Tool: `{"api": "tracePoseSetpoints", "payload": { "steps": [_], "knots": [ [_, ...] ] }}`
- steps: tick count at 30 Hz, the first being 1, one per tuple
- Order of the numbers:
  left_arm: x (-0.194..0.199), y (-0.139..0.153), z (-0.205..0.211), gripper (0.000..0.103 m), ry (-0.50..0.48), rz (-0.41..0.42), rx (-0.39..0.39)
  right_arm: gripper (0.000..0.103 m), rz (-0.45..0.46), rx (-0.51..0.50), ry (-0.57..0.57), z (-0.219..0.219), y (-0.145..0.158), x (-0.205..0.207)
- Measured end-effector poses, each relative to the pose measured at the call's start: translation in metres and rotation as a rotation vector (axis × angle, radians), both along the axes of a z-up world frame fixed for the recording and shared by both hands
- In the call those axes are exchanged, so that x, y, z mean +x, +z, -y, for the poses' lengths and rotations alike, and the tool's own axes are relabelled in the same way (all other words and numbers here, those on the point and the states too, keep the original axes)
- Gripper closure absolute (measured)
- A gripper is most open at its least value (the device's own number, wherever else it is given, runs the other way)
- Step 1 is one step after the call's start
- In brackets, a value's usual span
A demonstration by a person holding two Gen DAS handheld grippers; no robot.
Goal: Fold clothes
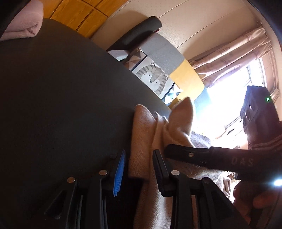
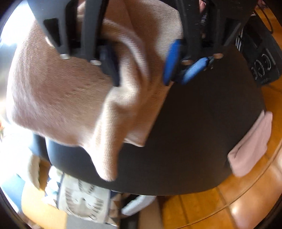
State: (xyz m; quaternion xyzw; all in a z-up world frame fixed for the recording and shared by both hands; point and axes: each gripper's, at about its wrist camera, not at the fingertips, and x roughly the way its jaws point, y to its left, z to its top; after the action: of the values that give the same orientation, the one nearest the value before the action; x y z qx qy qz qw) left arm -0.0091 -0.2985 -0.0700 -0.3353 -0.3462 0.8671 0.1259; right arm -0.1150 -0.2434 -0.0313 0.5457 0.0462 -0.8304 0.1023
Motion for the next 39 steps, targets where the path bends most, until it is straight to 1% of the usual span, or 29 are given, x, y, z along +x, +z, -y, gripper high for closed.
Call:
{"api": "tracePoseSetpoints", "payload": {
  "steps": [2, 3, 5, 7, 8, 10, 12, 13, 15, 17, 18, 20, 21, 24, 26, 28, 30, 31, 33, 34, 39],
  "knots": [
    [0.000, 0.000, 0.002, 0.072, 0.002, -0.005, 0.001, 0.042, -0.044, 0.015, 0.017, 0.006, 0.005, 0.010],
    [0.001, -0.001, 0.003, 0.072, 0.004, -0.010, 0.010, 0.042, -0.059, -0.017, 0.026, 0.007, 0.010, 0.015],
    [0.002, -0.002, 0.007, 0.071, 0.002, -0.022, 0.040, 0.042, -0.108, -0.148, 0.026, -0.005, 0.026, 0.030],
    [0.001, -0.001, 0.007, 0.071, -0.004, -0.021, 0.047, 0.042, -0.172, -0.277, 0.015, -0.021, 0.044, 0.046],
    [0.000, -0.001, 0.007, 0.071, -0.008, -0.019, 0.050, 0.042, -0.188, -0.299, 0.002, -0.031, 0.046, 0.050],
    [-0.003, 0.002, 0.009, 0.071, -0.030, -0.013, 0.057, 0.042, -0.188, -0.305, -0.023, -0.049, 0.040, 0.056],
    [-0.007, 0.006, 0.011, 0.071, -0.051, -0.025, 0.076, 0.043, -0.188, -0.312, -0.048, -0.068, 0.034, 0.062],
    [-0.007, 0.010, 0.013, 0.071, -0.057, -0.035, 0.094, 0.046, -0.188, -0.315, -0.061, -0.077, 0.031, 0.064],
    [-0.008, 0.017, 0.017, 0.070, -0.070, -0.055, 0.131, 0.070, -0.188, -0.321, -0.086, -0.096, 0.025, 0.070],
    [-0.007, 0.024, 0.020, 0.068, -0.091, -0.078, 0.174, 0.072, -0.188, -0.328, -0.111, -0.115, 0.019, 0.076],
    [-0.009, 0.027, 0.019, 0.067, -0.117, -0.078, 0.195, 0.073, -0.188, -0.331, -0.124, -0.124, 0.016, 0.078],
    [-0.013, 0.028, 0.016, 0.065, -0.181, -0.051, 0.228, 0.074, -0.188, -0.337, -0.149, -0.143, 0.010, 0.084],
    [-0.016, 0.024, 0.012, 0.063, -0.214, -0.008, 0.241, 0.074, -0.188, -0.340, -0.161, -0.152, 0.007, 0.087],
    [-0.021, 0.012, 0.001, 0.063, -0.300, 0.110, 0.304, 0.074, -0.179, -0.310, -0.106, -0.137, 0.000, 0.101],
    [-0.016, 0.011, 0.000, 0.063, -0.318, 0.120, 0.357, 0.074, -0.172, -0.311, -0.060, -0.123, -0.006, 0.101],
    [-0.008, 0.013, 0.008, 0.062, -0.317, 0.099, 0.423, 0.074, -0.171, -0.315, 0.002, -0.112, -0.008, 0.108],
    [-0.001, 0.015, 0.016, 0.055, -0.307, 0.086, 0.483, 0.074, -0.168, -0.312, 0.067, -0.101, -0.011, 0.115],
    [-0.002, 0.014, 0.019, 0.053, -0.300, 0.091, 0.507, 0.074, -0.164, -0.303, 0.097, -0.095, -0.013, 0.116],
    [0.000, 0.009, 0.021, 0.050, -0.301, 0.118, 0.538, 0.074, -0.164, -0.297, 0.115, -0.091, -0.017, 0.119],
    [0.000, 0.008, 0.020, 0.049, -0.303, 0.131, 0.547, 0.074, -0.164, -0.295, 0.119, -0.090, -0.018, 0.120],
    [-0.003, 0.008, 0.001, 0.048, -0.344, 0.192, 0.428, 0.074, -0.167, -0.299, 0.129, -0.088, -0.024, 0.126]
  ]
}}
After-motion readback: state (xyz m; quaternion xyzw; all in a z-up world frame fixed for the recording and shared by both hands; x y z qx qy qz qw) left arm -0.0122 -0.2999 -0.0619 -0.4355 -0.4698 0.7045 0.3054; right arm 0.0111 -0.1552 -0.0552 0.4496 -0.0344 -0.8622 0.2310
